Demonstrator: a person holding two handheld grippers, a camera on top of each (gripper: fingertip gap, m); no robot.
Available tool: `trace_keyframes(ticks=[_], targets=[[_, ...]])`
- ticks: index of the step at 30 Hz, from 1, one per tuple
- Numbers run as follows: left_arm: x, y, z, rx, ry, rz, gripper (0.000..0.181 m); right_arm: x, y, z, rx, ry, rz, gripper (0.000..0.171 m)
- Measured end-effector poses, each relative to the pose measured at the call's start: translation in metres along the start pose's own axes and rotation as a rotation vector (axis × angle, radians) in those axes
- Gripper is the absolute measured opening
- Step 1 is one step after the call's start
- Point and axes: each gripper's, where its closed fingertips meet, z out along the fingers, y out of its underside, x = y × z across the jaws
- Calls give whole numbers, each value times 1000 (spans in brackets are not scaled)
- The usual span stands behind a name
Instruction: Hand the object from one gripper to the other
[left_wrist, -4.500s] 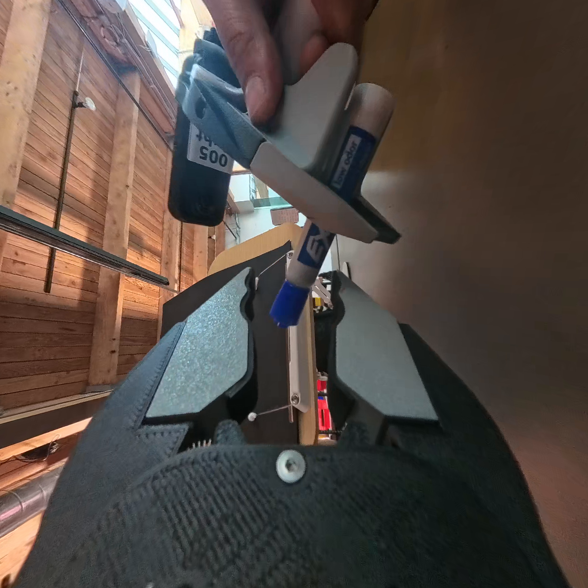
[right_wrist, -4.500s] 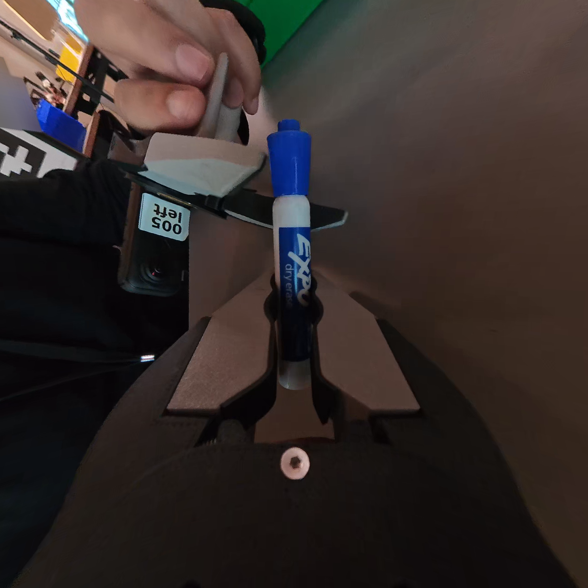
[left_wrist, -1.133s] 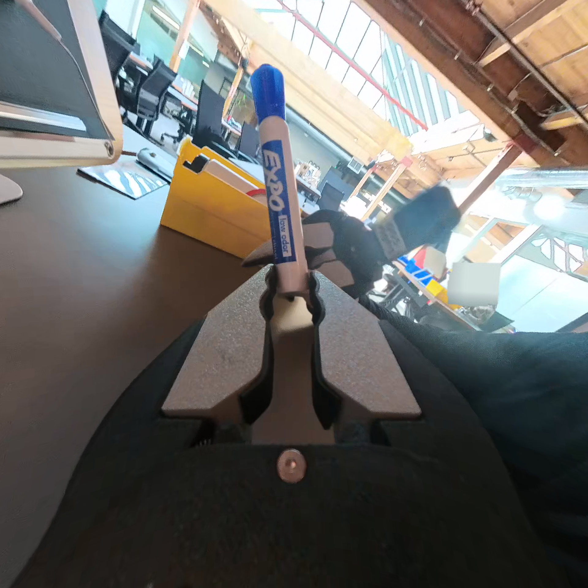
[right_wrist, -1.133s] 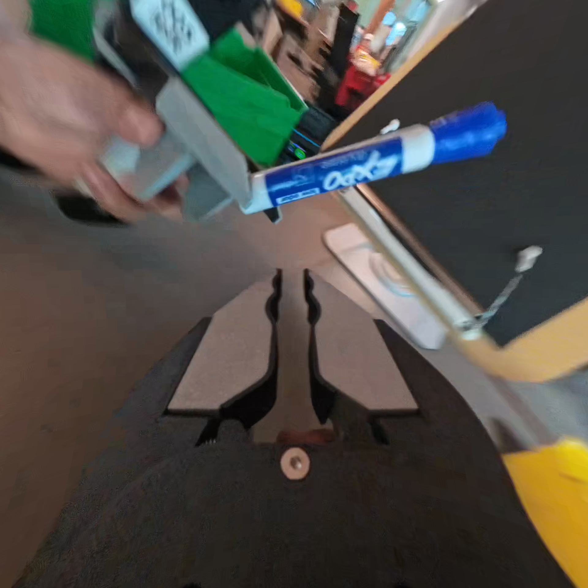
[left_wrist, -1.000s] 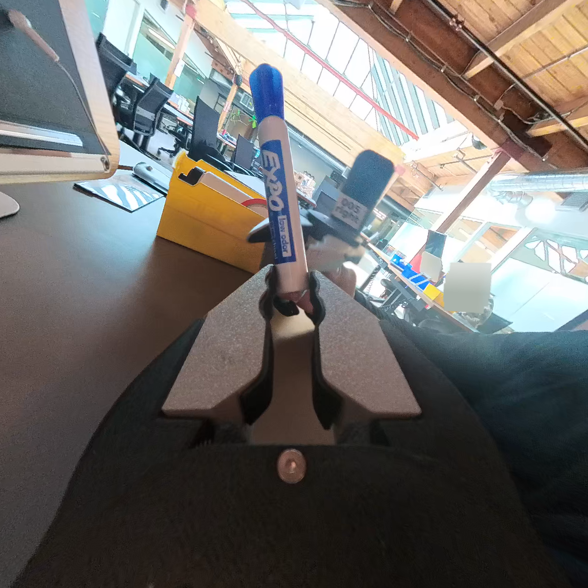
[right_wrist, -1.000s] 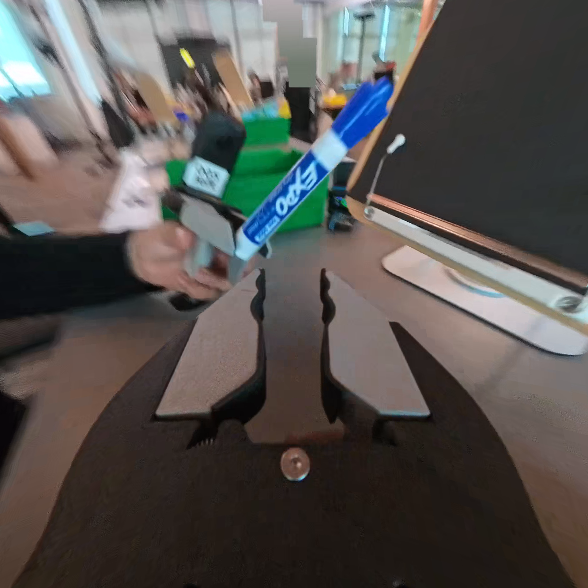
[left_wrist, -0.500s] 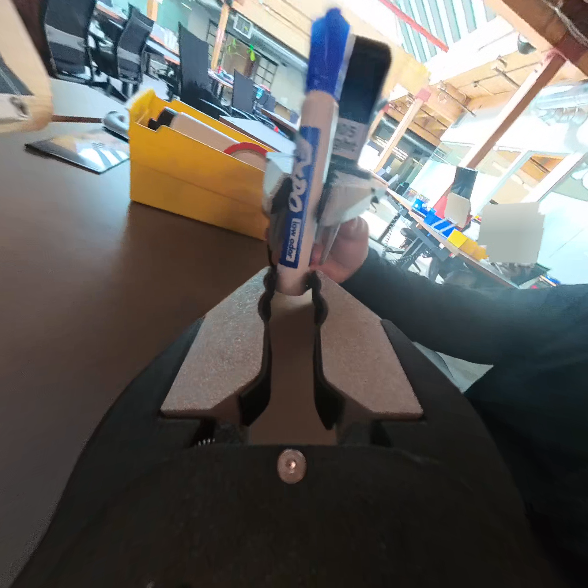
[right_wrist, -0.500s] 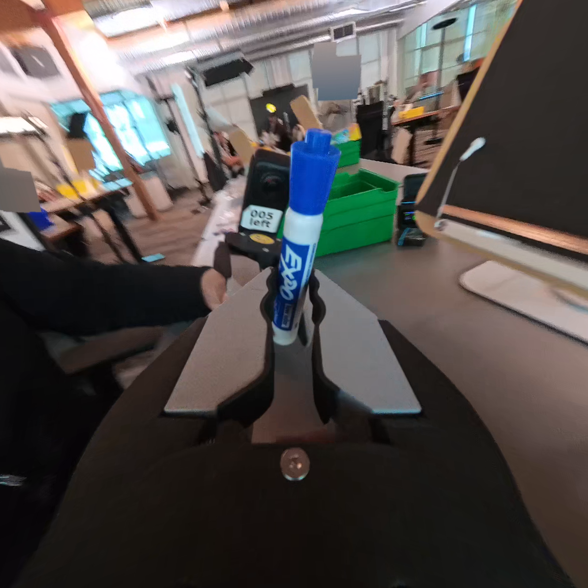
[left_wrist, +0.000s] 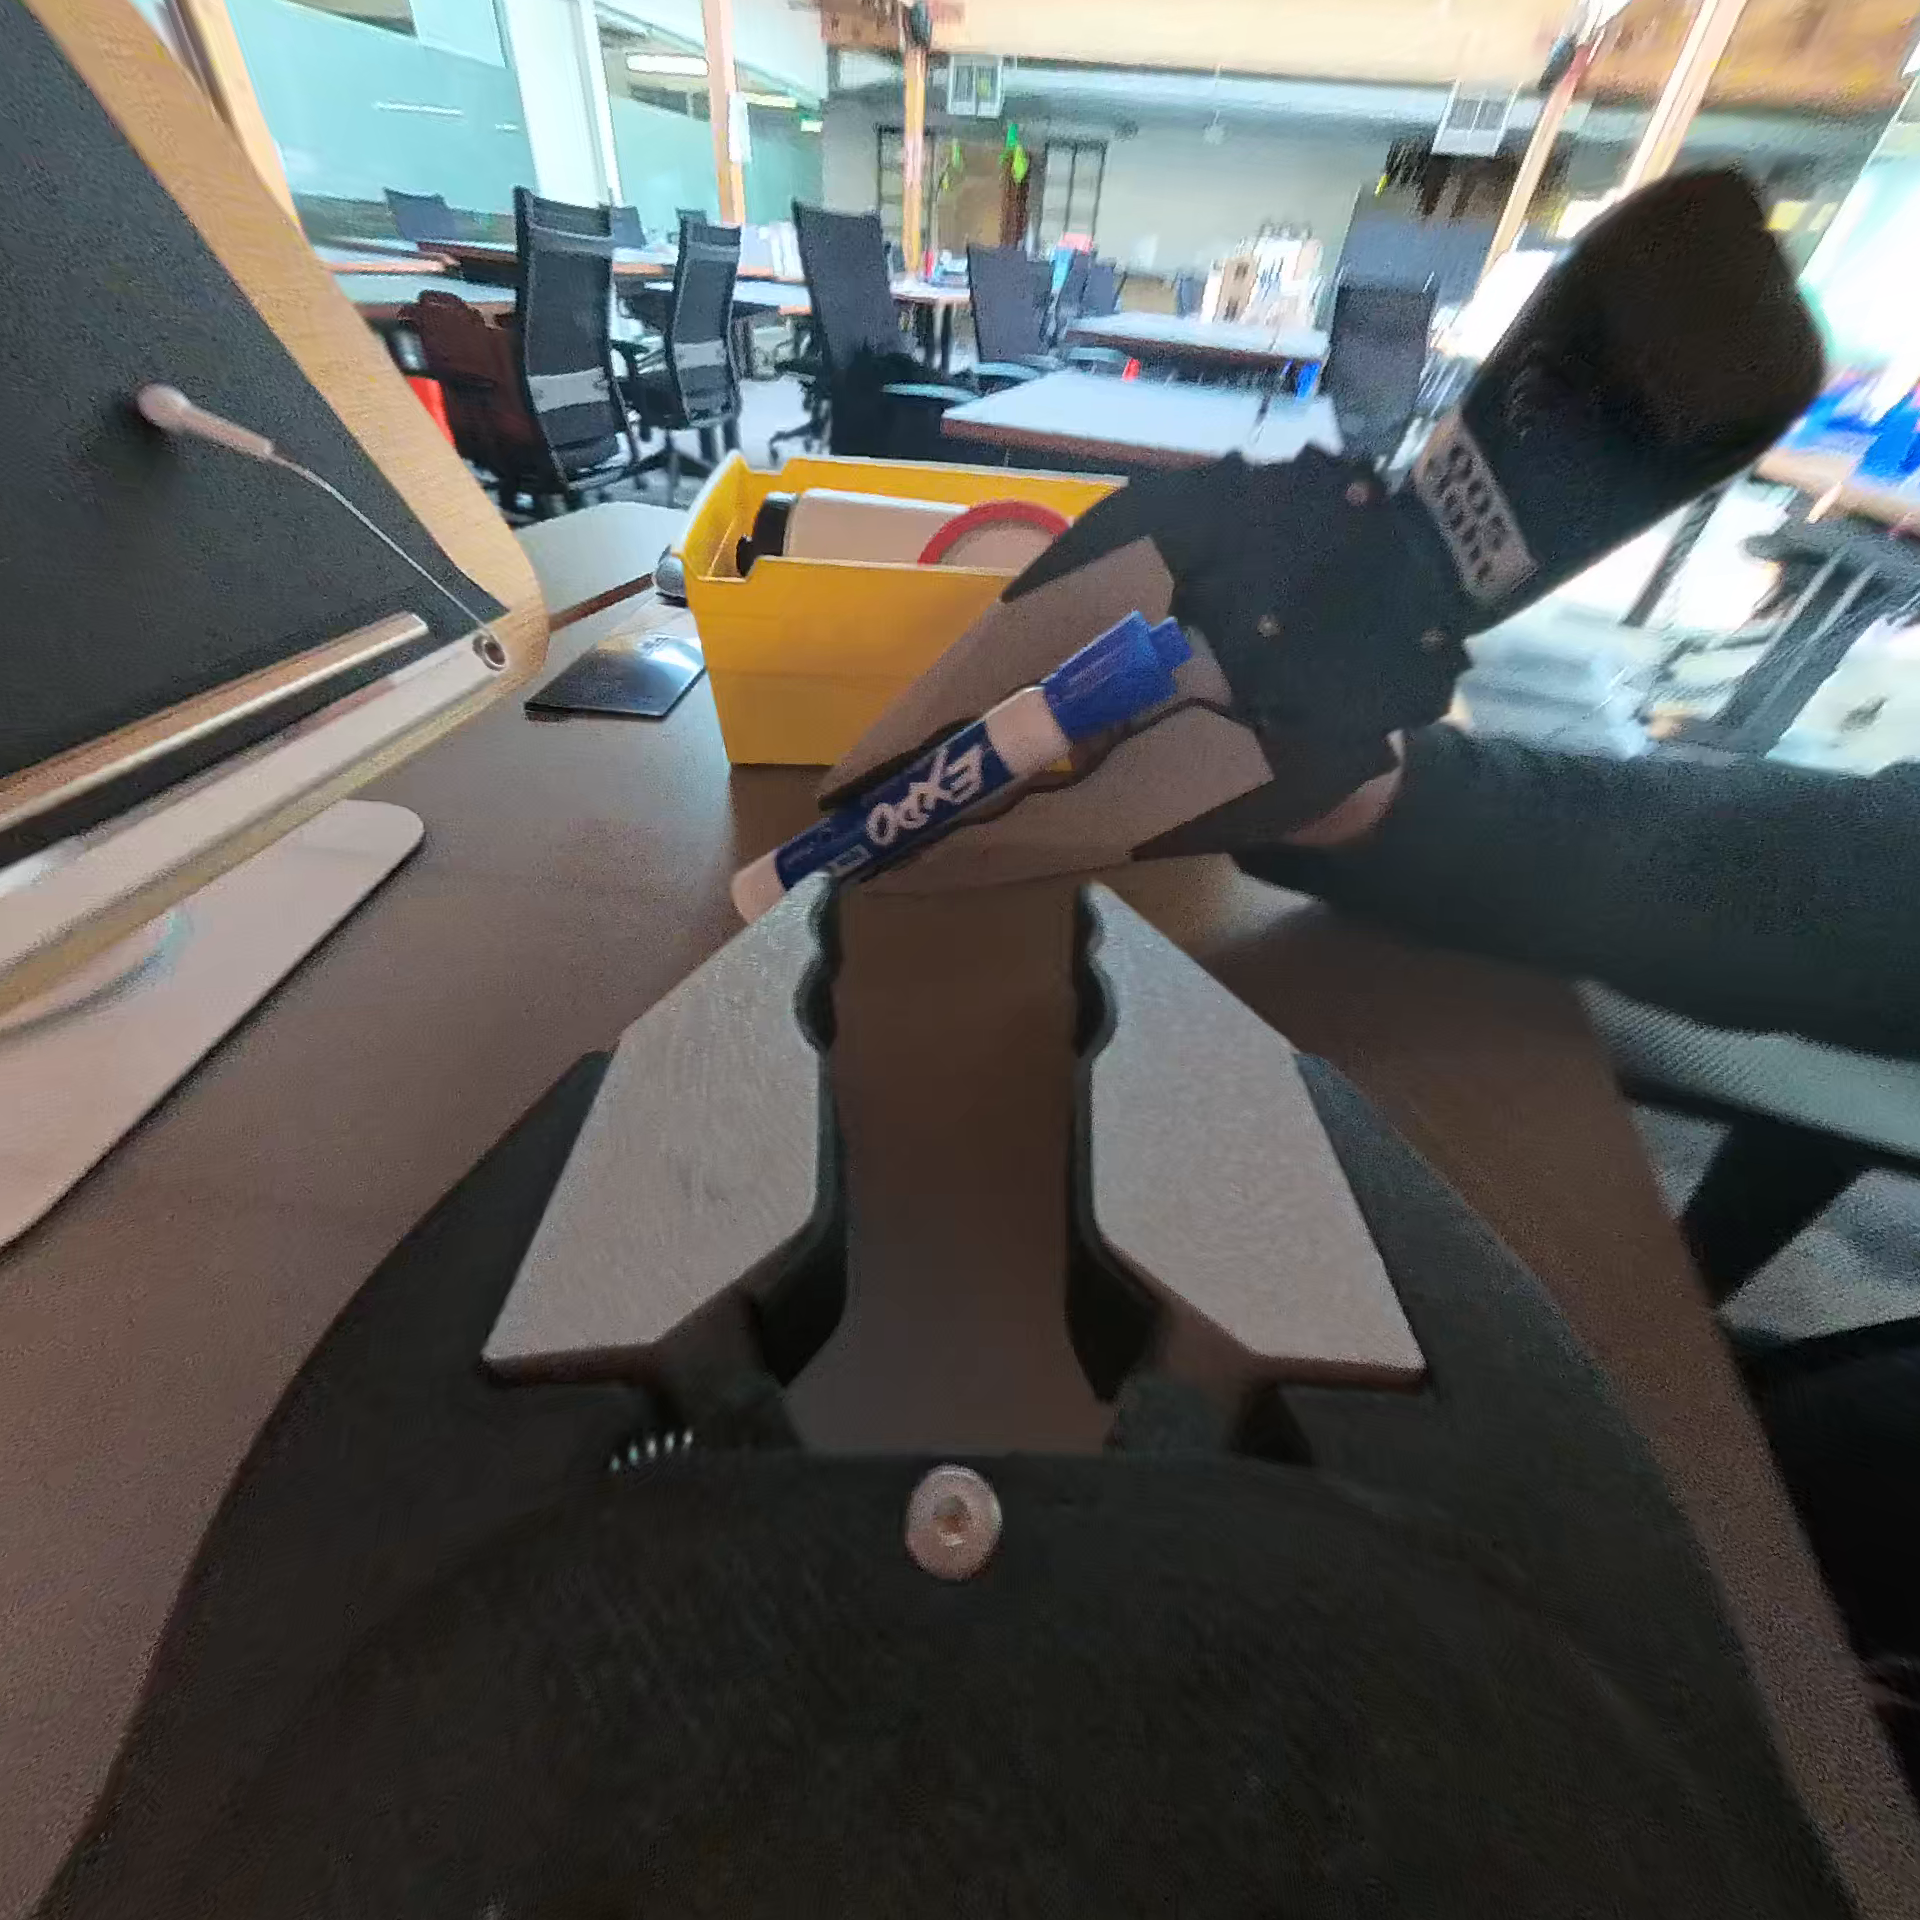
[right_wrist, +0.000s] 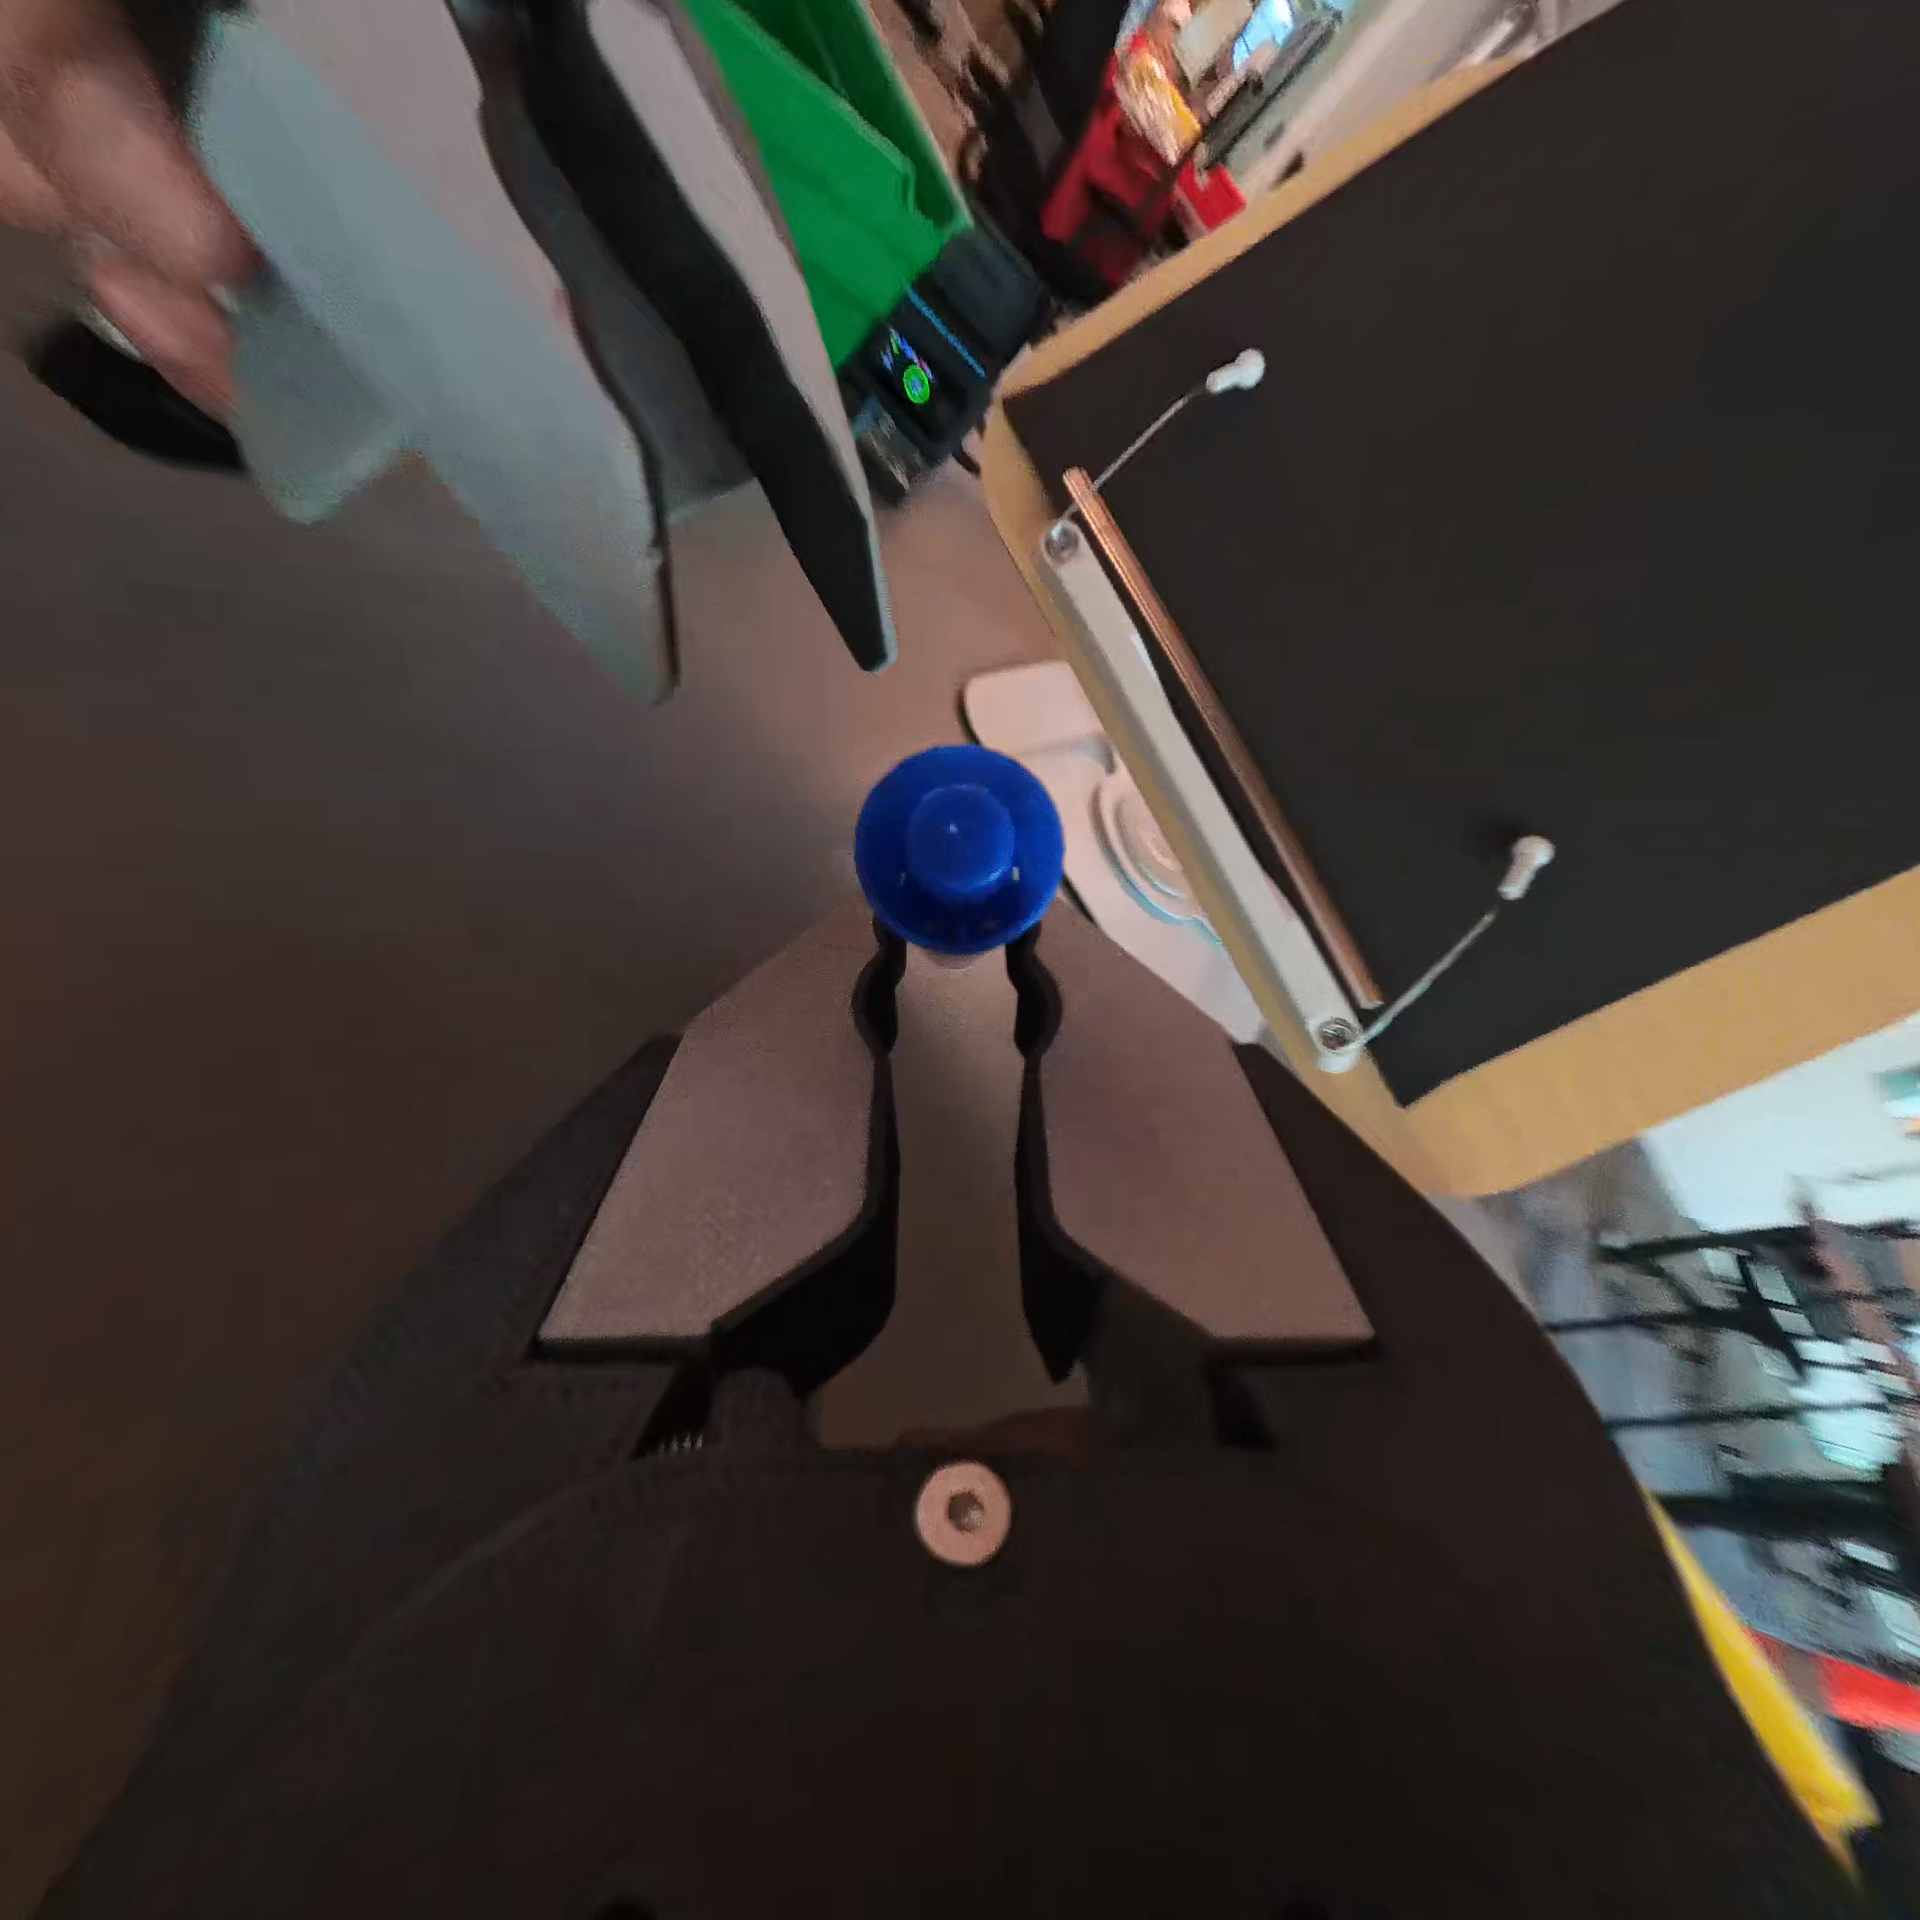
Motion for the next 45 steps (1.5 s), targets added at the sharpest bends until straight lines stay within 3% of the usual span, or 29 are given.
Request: trace_keyframes(ticks=[6, 9, 12, 15, 22, 28, 31, 33, 34, 38, 41, 45], targets=[[18, 6, 17, -28, -25, 103, 57, -25, 4, 11, -83, -36, -107, 16], [21, 7, 19, -29, -53, 197, 49, -34, 3, 12, -86, -79, -96, 16], [29, 6, 19, -17, -61, 330, 25, -38, 0, 12, -82, -91, -91, 16], [29, 2, 19, -17, -84, 375, 21, -38, -3, 11, -59, -117, -46, 17], [-2, -28, -9, 153, -61, 36, 16, -44, -14, 5, 68, -294, 192, 20], [-6, -47, -27, 308, 141, -291, 15, -55, -36, -4, 193, -468, 389, 57], [-4, -48, -26, 337, 177, -354, 15, -60, -47, -10, 246, -536, 446, 53], [-2, -49, -25, 344, 215, -390, 15, -59, -47, -11, 245, -559, 490, 32], [0, -48, -24, 340, 234, -408, 15, -57, -45, -10, 233, -560, 510, 22], [-5, -44, -23, 316, 197, -393, 19, -42, -33, -4, 202, -504, 551, 17], [-7, -41, -24, 291, 164, -354, 39, -19, -22, -3, 185, -362, 492, 17], [-9, -40, -25, 257, 185, -413, 67, 12, -2, -5, 99, -108, 257, 16]])
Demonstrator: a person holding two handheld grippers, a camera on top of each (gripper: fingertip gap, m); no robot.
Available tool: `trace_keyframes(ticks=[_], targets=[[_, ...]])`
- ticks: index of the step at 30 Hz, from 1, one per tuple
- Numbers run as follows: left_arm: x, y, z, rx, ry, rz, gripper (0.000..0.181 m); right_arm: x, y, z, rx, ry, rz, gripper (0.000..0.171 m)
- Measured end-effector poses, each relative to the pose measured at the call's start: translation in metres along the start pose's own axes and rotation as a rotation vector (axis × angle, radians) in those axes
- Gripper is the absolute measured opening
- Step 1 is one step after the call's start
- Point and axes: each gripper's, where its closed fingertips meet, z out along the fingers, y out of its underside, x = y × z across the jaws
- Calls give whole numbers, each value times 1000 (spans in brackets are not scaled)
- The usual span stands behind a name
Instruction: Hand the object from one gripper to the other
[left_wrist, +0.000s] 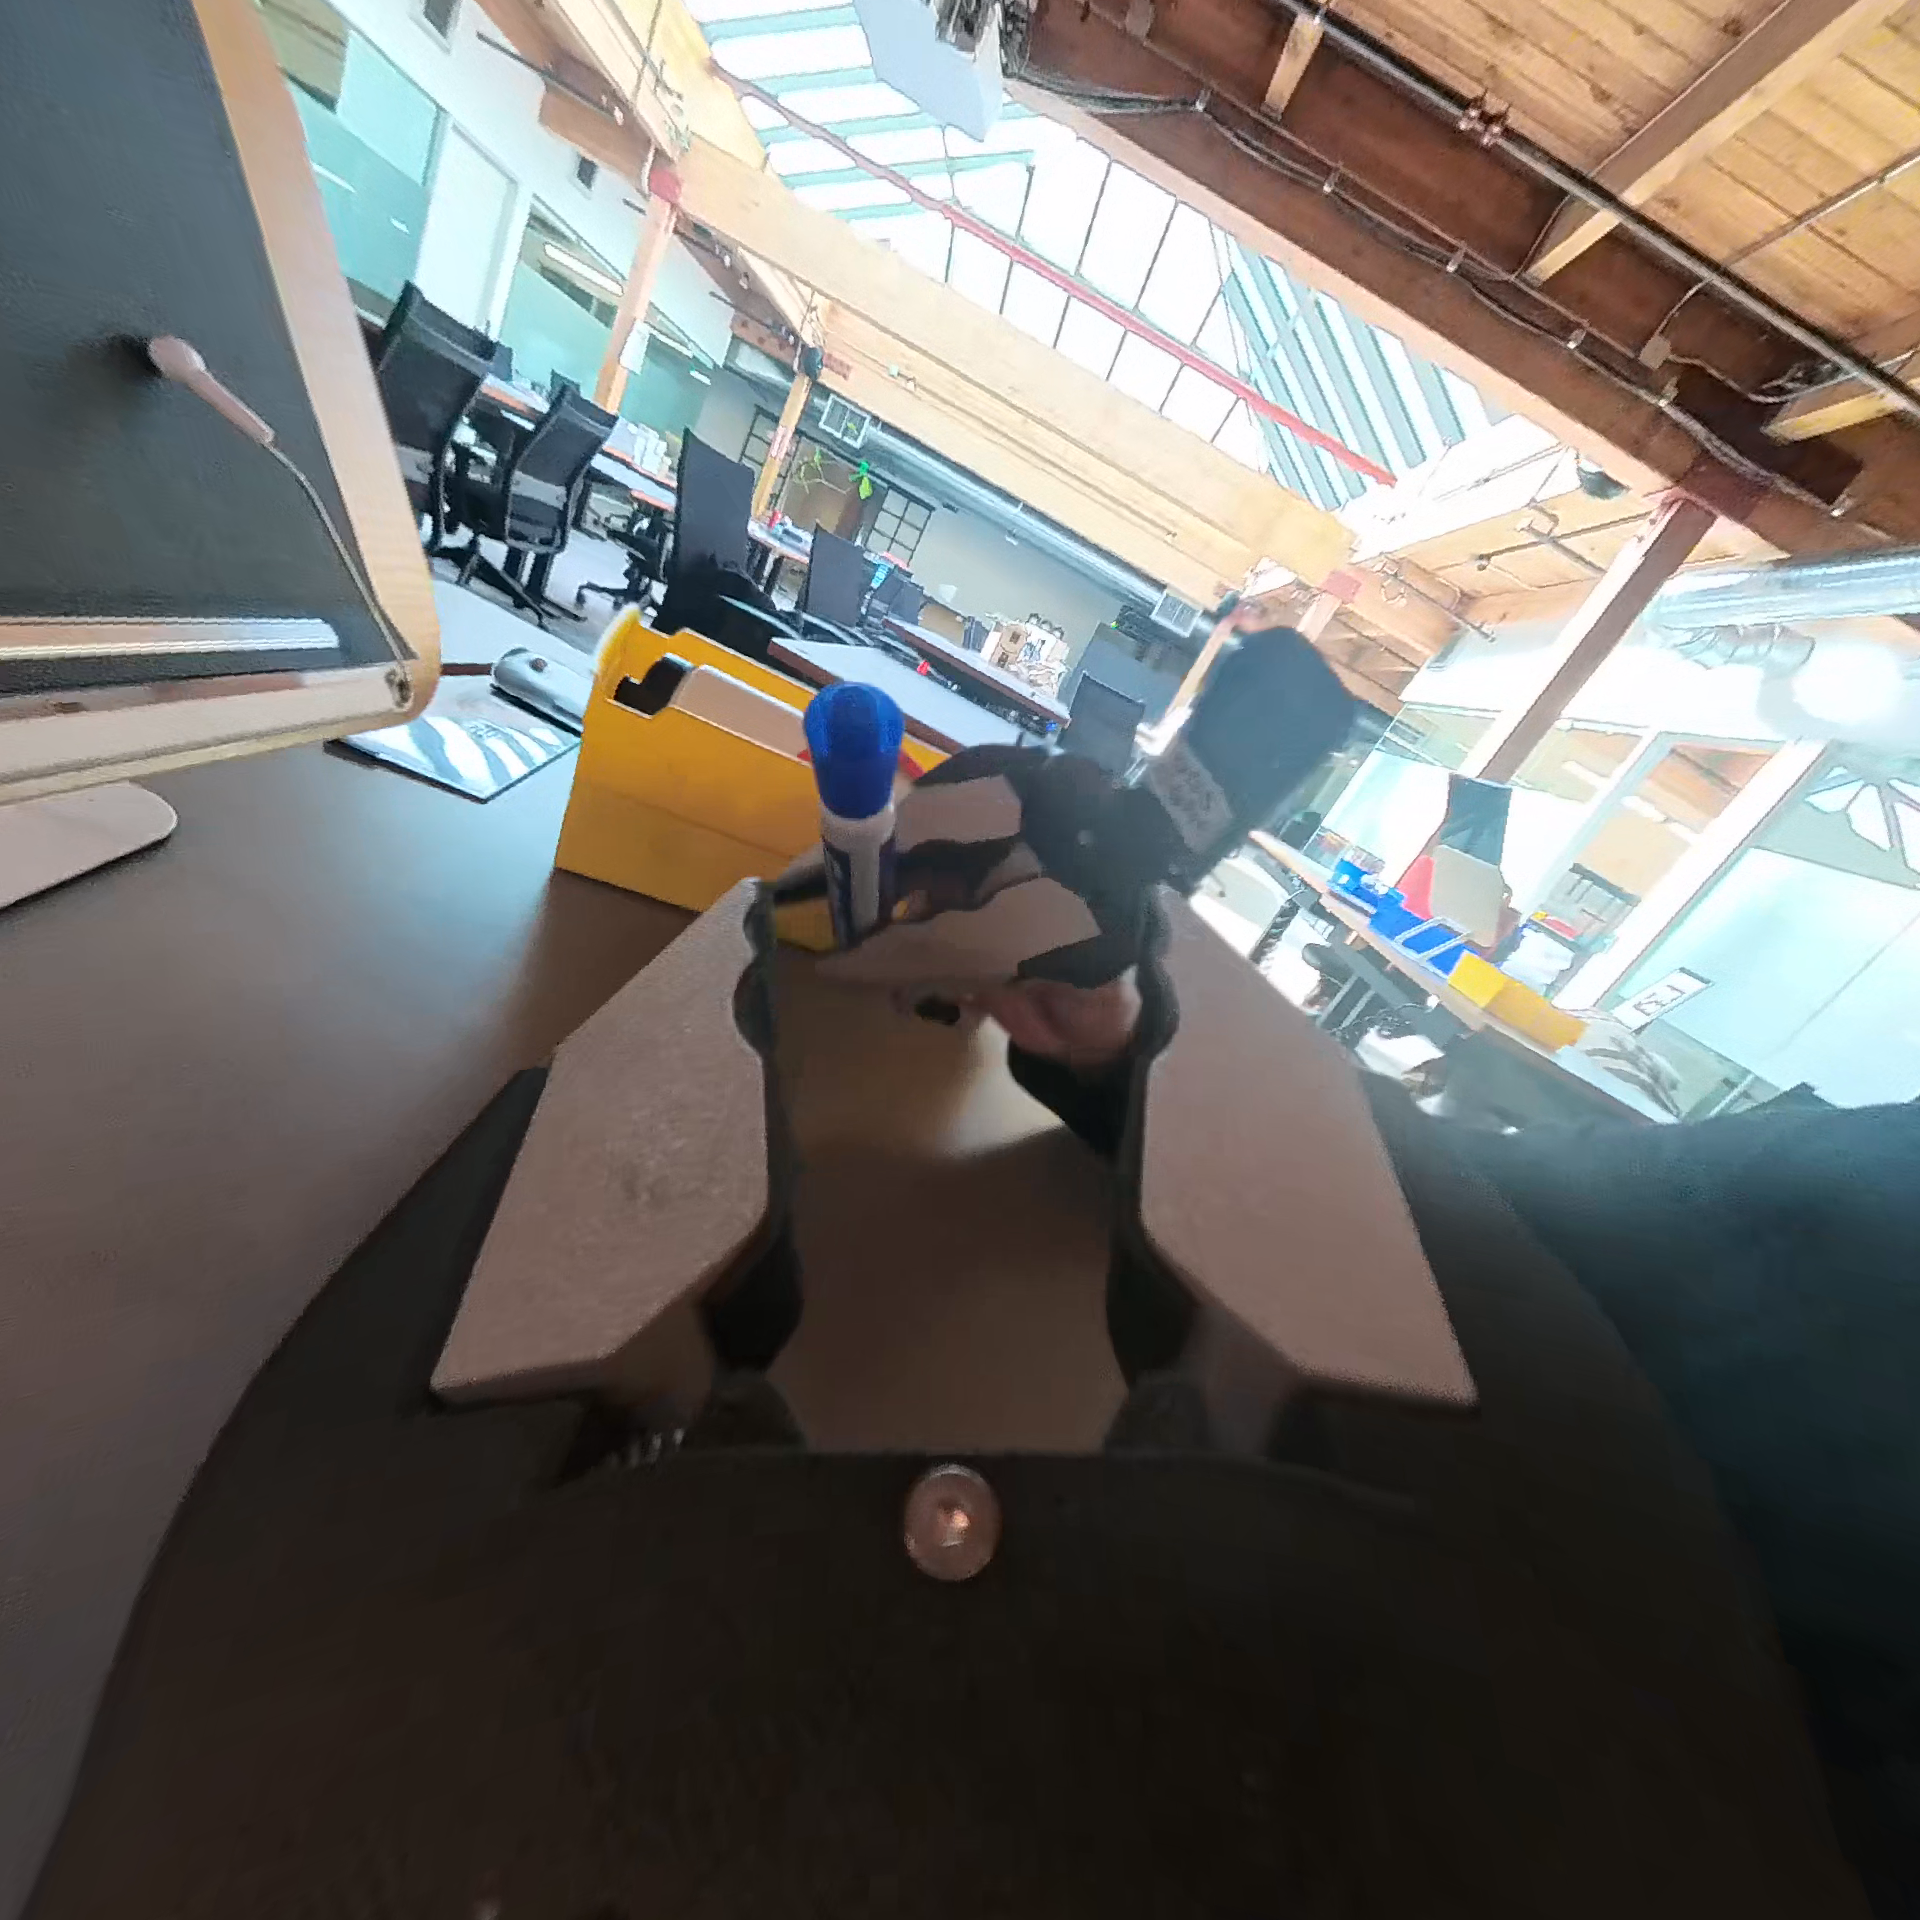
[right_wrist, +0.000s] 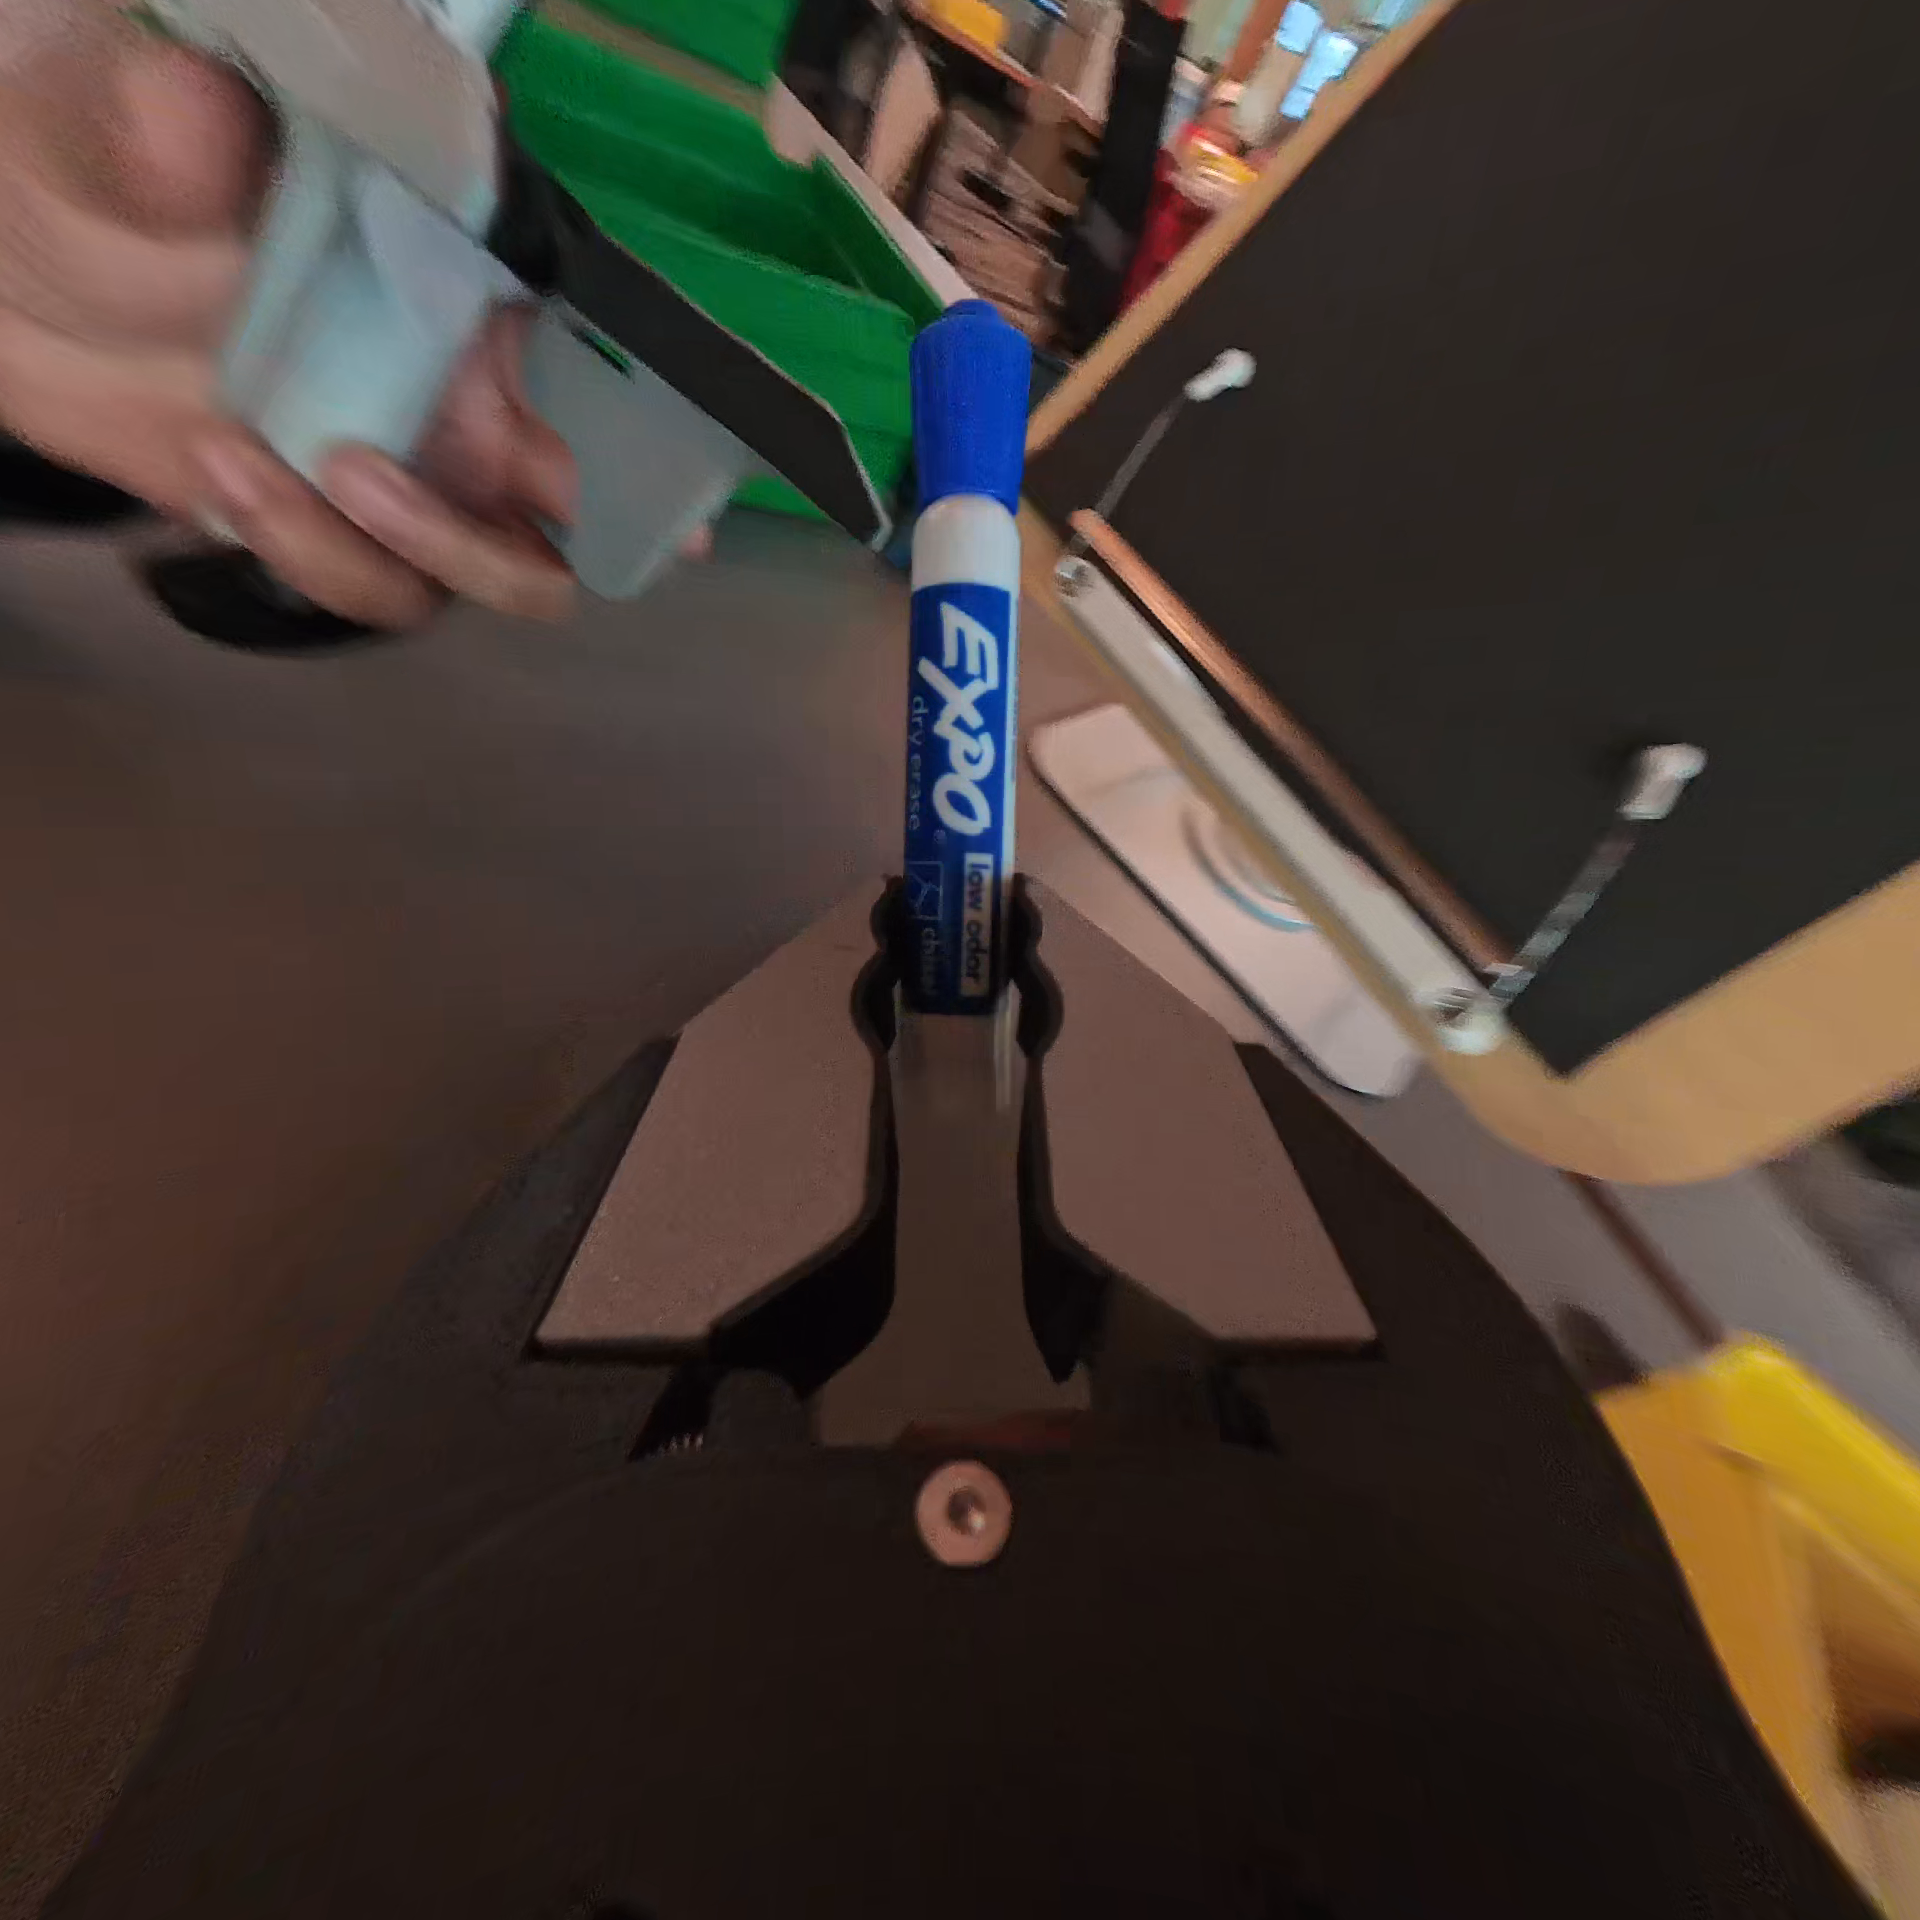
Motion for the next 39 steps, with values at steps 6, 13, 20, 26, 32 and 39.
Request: trace_keyframes(ticks=[6, 13, 20, 26, 32, 39], targets=[[-42, 15, -8, -179, -361, 400, 72, 31, 16, -10, -201, 343, -521, 16], [-57, 37, -4, -394, -595, 976, 65, 11, 23, 1, -313, 336, -710, 16], [-67, 63, 3, -609, -677, 1415, 33, -23, 18, 14, -309, 256, -779, 17], [-67, 62, 0, -618, -643, 1342, 18, -25, 12, 13, -249, 232, -699, 19], [-65, 61, 1, -598, -635, 1340, 18, -20, 10, 11, -206, 224, -614, 23], [-62, 36, -4, -446, -680, 1251, 17, 11, -14, -10, 18, 199, -169, 34]])
